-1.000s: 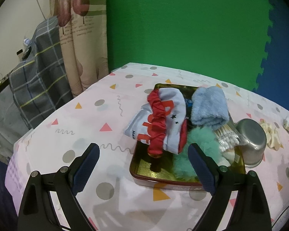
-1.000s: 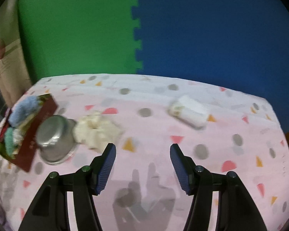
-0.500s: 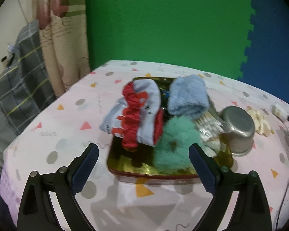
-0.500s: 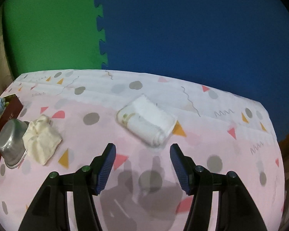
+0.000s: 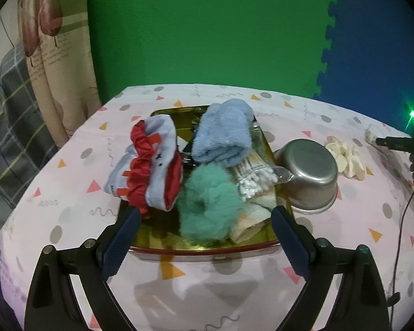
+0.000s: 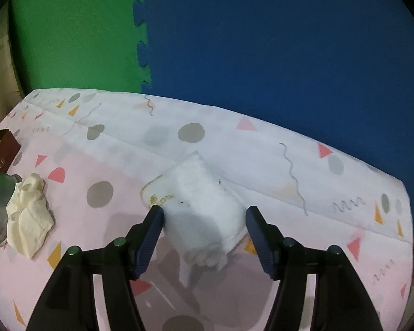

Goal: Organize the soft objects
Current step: 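Grasp the rolled white cloth with the right gripper, then grasp the cream scrunchie with the left gripper while the right gripper holds the white cloth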

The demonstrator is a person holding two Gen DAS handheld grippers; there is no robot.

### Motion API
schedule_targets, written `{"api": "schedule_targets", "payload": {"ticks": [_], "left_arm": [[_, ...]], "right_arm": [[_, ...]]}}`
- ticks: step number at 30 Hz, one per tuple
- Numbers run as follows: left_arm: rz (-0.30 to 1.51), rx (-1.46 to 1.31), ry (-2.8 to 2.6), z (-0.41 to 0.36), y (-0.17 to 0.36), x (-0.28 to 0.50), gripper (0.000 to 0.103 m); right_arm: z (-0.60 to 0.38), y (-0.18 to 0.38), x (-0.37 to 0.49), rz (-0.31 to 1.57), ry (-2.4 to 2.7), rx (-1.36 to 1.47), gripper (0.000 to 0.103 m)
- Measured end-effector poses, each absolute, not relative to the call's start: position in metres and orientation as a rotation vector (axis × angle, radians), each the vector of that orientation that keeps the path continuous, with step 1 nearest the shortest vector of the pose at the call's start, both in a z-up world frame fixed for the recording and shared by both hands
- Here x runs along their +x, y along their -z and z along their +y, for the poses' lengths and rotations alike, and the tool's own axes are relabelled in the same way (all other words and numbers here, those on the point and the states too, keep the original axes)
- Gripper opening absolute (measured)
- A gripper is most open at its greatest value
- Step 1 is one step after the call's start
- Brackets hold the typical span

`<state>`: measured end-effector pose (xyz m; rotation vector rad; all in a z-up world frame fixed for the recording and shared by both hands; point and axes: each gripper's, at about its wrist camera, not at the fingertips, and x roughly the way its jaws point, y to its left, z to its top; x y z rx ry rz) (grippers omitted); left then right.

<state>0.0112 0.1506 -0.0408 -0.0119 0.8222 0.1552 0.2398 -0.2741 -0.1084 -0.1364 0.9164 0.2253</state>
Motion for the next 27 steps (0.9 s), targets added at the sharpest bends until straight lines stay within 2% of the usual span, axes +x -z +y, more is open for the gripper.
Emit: {"api": "schedule_targets", "payload": {"ticks": [8,12,19,20,22,24,27], "left_arm": [[0.836,-0.021,-0.152,0.143,0.041,0.018,0.094],[0.835,-0.012,-0.135,0.135,0.042,0.018,0.094],[0.835,-0.003,-0.091,0.116,0.042,0.02,0.094],[0.831,0.001,-0.085,0.114,0.041,0.02,0.094],[0.825,0.01,-0.073,0.108,0.041,0.021,0.094],[0.822,0.019,-0.058,0.102,0.04,0.022,0.094],[0.818,0.036,-0.033,0.093,0.041,0.023,0.094]], "right_arm": [[-0.272,0.119,0.243,0.89,-0.244,-0.09,0.064],[-0.273,0.121,0.238,0.889,-0.227,-0.077,0.057],[-0.264,0.127,0.231,0.898,-0.164,-0.13,0.056],[-0.264,0.126,0.231,0.903,-0.15,-0.122,0.054],[-0.262,0.125,0.226,0.895,-0.128,-0.134,0.043],[-0.262,0.125,0.222,0.891,-0.105,-0.135,0.036],[-0.268,0.123,0.212,0.883,-0.064,-0.103,0.032]]}}
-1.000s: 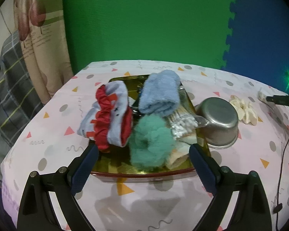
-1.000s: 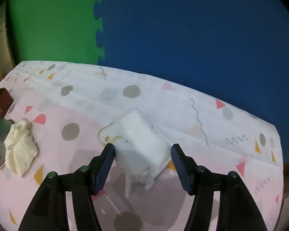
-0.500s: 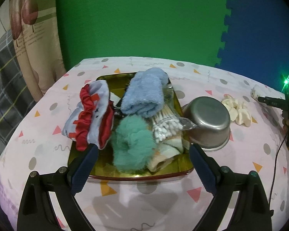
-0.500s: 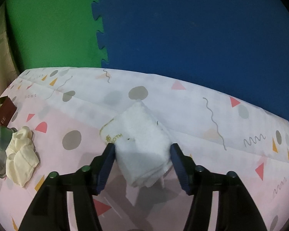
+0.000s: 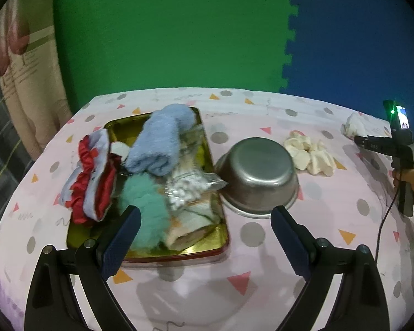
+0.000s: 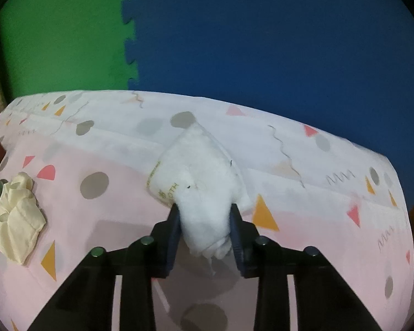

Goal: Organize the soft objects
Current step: 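Grasp the cream scrunchie with the left gripper while the right gripper holds the white cloth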

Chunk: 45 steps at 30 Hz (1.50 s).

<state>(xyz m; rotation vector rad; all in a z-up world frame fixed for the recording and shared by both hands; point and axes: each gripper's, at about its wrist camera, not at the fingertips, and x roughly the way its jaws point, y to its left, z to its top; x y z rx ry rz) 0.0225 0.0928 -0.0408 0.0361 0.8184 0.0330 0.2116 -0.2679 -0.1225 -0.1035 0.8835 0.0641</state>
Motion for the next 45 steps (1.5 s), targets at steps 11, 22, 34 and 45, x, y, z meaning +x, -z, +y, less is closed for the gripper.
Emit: {"api": "schedule_targets", "payload": {"ticks": [11,22,34,45], "left_arm": [[0.833,0.048,0.022,0.069,0.047,0.031,0.094],[0.807,0.133,0.108,0.018,0.044,0.041,0.094],[0.832,0.195,0.204,-0.04,0.049,0.079,0.094],[0.96,0.125,0.229,-0.066,0.066,0.134,0.078]], "right_arm": [[-0.294,0.119,0.15,0.856,-0.019,-0.031,0.032],[-0.329,0.114,0.086,0.84,0.066,0.019,0.032],[-0.345,0.119,0.062,0.867,0.087,0.066,0.032],[-0.345,0.12,0.063,0.869,0.084,0.069,0.032]]}}
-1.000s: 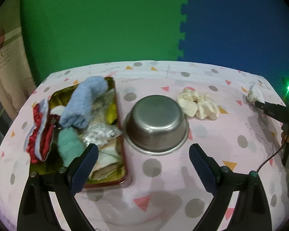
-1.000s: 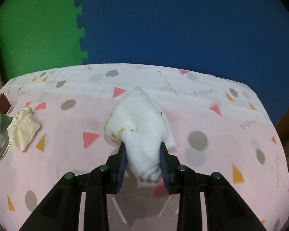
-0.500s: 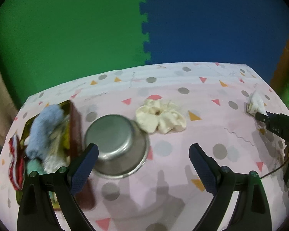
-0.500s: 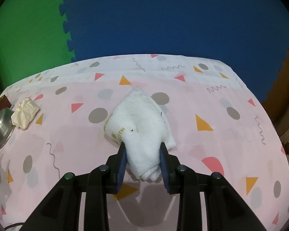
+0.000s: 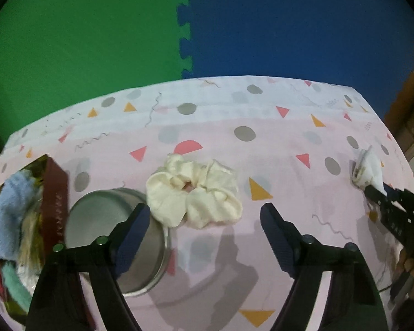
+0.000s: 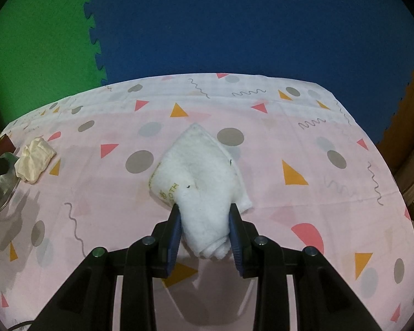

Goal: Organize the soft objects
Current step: 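Grasp the cream scrunchie with the left gripper while the right gripper holds the white cloth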

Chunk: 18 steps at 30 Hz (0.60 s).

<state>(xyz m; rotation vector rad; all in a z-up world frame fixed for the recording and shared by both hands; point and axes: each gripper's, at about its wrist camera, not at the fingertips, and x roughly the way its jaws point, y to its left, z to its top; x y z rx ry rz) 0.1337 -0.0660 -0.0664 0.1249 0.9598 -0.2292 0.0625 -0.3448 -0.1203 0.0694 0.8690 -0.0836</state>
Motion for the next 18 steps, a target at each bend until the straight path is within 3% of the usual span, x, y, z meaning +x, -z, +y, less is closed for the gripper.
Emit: {"api": "schedule_targets", "payload": {"ticks": [11,18], "left_arm": [[1.067,0.108,0.198,-0.081,0.096,0.166,0.071],[1.093,0.127,0.214,-0.087,0.109,0.169,0.058]], "right_arm": [[-0.344,0.121,0.062,0.871,0.08,0.078,0.033],[-0.345,0.121,0.062,0.871,0.076,0.083,0.033]]}}
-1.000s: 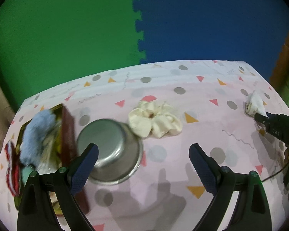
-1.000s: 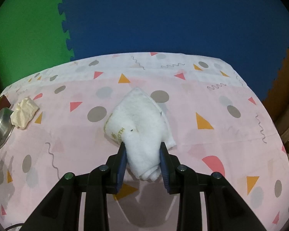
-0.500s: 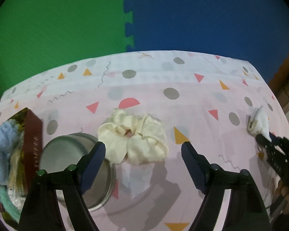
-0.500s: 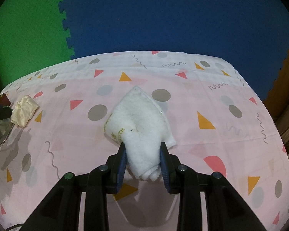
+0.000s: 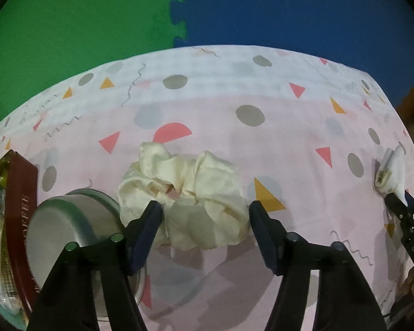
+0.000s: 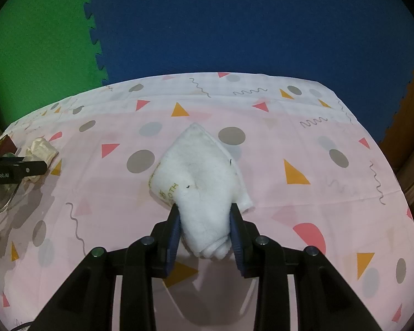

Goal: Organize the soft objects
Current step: 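Grasp the cream scrunchie with the left gripper while the right gripper holds the white cloth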

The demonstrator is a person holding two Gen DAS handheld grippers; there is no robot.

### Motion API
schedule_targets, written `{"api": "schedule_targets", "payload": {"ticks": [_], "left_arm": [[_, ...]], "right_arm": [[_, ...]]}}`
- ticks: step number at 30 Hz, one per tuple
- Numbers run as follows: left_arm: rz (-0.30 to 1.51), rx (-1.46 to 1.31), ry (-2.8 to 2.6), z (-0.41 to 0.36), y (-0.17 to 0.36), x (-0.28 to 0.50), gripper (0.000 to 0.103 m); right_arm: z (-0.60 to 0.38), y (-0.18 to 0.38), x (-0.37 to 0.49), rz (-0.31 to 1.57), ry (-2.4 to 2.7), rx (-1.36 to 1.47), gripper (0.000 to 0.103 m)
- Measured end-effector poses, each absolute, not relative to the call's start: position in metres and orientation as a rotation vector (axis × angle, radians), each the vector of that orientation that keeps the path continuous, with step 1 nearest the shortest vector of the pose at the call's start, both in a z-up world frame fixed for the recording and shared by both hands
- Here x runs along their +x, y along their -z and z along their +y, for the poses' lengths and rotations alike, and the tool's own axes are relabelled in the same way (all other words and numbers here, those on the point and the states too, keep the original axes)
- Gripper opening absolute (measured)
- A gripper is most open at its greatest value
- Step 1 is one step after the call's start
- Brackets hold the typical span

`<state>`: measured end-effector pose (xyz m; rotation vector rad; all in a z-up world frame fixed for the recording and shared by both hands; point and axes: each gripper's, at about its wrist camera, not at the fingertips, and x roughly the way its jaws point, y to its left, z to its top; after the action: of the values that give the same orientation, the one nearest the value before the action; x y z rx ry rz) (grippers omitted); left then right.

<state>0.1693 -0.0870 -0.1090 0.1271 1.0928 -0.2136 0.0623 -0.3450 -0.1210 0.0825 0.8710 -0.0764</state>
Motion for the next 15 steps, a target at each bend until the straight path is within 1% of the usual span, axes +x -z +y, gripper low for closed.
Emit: {"api": "schedule_targets", "payload": {"ticks": [2,3,4,5,7,9,12,15], "left_arm": [[1.094,0.133,0.21,-0.0877,0.1113,0.1713,0.053],[1.085,0.136,0.207,-0.088,0.1109,0.1712,0.048],[1.082,0.138,0.21,-0.0884,0.1103,0.1714,0.04],[1.078,0.14,0.214,-0.0885,0.1098,0.1715,0.035],[1.076,0.138,0.221,-0.0882,0.1087,0.172,0.022],[1.076,0.132,0.225,-0.0871,0.1081,0.1719,0.015],[1.081,0.117,0.24,-0.0858,0.1068,0.1696,0.011],[1.086,0.095,0.256,-0.0828,0.1036,0.166,0.01]], "right_arm": [[-0.3452,0.1211,0.062,0.871,0.076,0.085,0.033],[-0.3452,0.1211,0.0618,0.871,0.076,0.085,0.034],[-0.3453,0.1212,0.0618,0.871,0.076,0.085,0.034],[-0.3453,0.1212,0.0617,0.871,0.076,0.086,0.034],[-0.3453,0.1212,0.0619,0.871,0.076,0.086,0.034],[-0.3453,0.1212,0.0618,0.871,0.075,0.089,0.034],[-0.3454,0.1212,0.0622,0.872,0.074,0.089,0.034],[-0.3456,0.1211,0.062,0.872,0.074,0.09,0.034]]}}
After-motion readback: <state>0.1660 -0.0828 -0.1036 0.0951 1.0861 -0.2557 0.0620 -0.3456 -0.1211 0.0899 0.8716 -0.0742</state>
